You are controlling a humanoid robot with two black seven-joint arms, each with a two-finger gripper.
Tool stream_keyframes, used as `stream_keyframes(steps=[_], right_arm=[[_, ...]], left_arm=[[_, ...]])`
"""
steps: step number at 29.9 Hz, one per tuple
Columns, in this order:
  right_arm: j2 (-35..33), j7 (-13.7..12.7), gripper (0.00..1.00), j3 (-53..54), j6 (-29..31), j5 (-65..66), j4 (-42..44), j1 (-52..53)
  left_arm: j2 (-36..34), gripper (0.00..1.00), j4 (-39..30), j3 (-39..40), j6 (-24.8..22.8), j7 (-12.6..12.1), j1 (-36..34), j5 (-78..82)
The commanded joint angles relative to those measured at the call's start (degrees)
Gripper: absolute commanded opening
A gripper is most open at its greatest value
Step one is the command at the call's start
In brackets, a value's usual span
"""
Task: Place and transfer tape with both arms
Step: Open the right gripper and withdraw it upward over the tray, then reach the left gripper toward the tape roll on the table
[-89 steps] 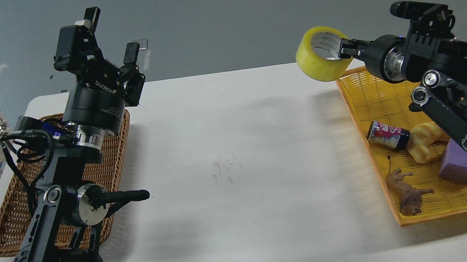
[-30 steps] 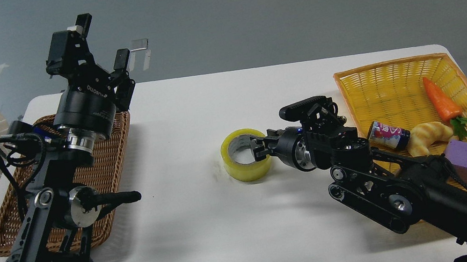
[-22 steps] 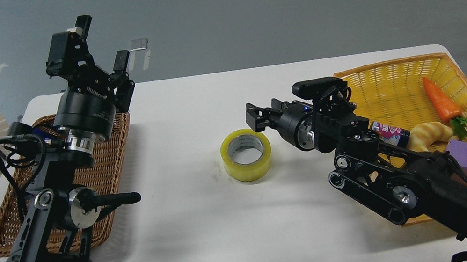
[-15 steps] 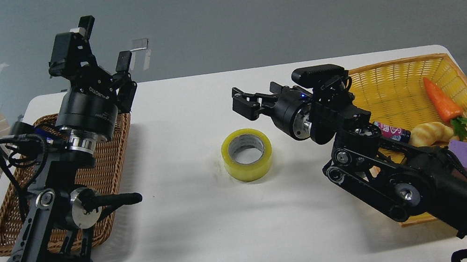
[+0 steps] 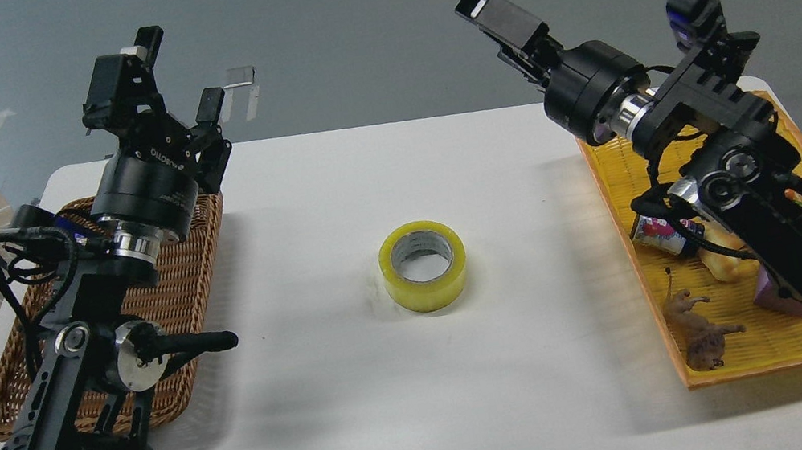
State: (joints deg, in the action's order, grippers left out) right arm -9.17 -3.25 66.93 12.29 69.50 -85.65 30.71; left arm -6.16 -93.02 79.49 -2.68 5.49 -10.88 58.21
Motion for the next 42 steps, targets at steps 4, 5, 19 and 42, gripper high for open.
stream_keyframes(steps=[4, 5, 19, 42], right_arm=[[0.90, 8.18, 1.00, 11.10, 6.16, -21.67, 1.37, -3.90], [1.86, 8.09, 1.00, 12.95, 6.34, -23.25, 1.63, -3.99], [4.16, 7.65, 1.00, 16.83, 6.69, -27.84, 2.77, -5.75], [5.92, 7.56, 1.00, 16.92, 6.08, -27.84, 2.69, -2.32]], left_arm=[[1.94, 0.98, -1.99, 0.49, 0.13, 0.22, -0.37, -0.21], [2.21, 0.98, -2.08, 0.41, 0.04, 0.22, -0.37, -0.21], [-14.20, 0.98, -6.04, -11.00, -7.43, 1.89, -2.03, 23.72], [-13.97, 0.98, 20.59, -53.20, -8.31, -1.10, -31.83, 63.34]])
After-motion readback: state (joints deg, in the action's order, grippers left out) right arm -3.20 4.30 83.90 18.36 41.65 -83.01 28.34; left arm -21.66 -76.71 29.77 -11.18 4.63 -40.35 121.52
